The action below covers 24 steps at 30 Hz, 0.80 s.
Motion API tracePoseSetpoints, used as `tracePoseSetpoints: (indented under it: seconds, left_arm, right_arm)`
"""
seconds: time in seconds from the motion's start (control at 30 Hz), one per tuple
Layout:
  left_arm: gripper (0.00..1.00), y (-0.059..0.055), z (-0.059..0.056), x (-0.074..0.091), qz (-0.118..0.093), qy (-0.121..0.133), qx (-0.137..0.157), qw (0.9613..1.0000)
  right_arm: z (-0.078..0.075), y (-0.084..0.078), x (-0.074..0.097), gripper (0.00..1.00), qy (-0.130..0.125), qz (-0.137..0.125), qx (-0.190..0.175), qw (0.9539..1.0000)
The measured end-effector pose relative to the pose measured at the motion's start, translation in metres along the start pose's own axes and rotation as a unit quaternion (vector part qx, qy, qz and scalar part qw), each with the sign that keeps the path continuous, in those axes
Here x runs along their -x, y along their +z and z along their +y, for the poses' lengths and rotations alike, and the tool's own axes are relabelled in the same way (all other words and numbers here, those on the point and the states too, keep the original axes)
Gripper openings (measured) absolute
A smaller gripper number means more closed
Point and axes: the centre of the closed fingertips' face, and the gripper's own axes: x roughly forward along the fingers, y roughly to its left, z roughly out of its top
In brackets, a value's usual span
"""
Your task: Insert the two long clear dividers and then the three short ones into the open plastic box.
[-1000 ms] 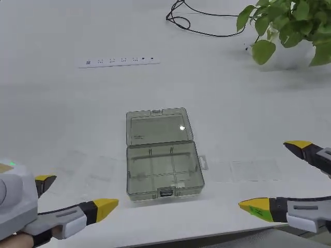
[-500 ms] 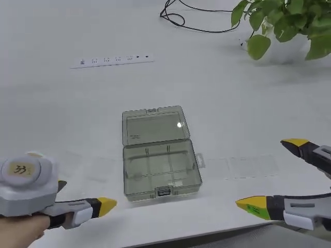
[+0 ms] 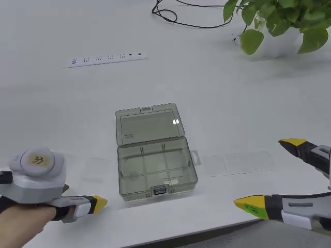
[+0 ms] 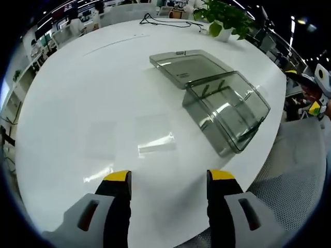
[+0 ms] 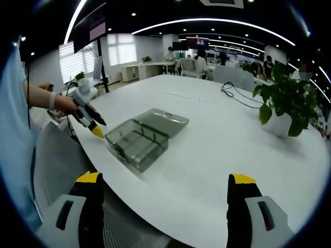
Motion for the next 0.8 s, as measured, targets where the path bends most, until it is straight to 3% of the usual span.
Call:
tracePoseSetpoints:
  seconds: [0.17,0.37,0.63,0.8]
  left_arm:
    - [0.51,-0.0056,0.002,-0.0033,0.023,0.006,0.007,0.9997]
    - [0.47,-0.0056,0.0043,-0.0036,0.024,0.014,0.013,0.9995]
    - [0.42,-0.0051,0.0065,-0.0051,0.039,0.035,0.005,0.9986]
    - [0.36,-0.0071,0.0078,-0.005,0.056,0.043,-0.019,0.9973]
  right_arm:
    - [-0.0007,0.0,0.0,1.0,-0.001,-0.001,-0.002,1.0]
    - [-0.0005,-0.0006,-0.0007,1.0,0.001,-0.002,-0.004,1.0]
    - [0.0008,0.0,-0.0032,1.0,0.011,-0.003,-0.001,0.9999]
    - [-0.0003,0.0016,-0.0023,1.0,0.01,-0.009,-0.006,0.9999]
